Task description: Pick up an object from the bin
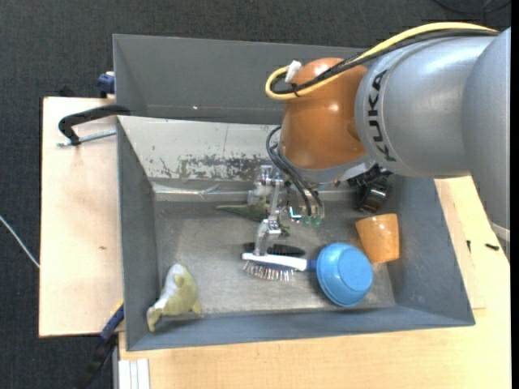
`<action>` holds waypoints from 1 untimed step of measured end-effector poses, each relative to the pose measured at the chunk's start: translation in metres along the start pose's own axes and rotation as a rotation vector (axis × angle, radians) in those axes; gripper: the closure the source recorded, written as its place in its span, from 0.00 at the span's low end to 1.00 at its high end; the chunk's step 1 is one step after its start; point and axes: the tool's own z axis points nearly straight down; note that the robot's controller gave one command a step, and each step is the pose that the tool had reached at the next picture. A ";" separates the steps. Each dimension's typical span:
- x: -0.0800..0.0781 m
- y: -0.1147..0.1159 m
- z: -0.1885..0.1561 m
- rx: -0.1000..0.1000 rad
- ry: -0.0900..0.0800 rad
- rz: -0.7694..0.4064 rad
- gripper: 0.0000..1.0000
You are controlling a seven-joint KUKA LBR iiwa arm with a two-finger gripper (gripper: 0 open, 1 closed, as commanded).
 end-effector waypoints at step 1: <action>0.033 -0.022 0.072 -0.009 -0.012 0.063 0.00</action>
Offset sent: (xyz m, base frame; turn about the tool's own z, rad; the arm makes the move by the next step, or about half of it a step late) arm -0.0363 -0.0270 -0.0752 0.0613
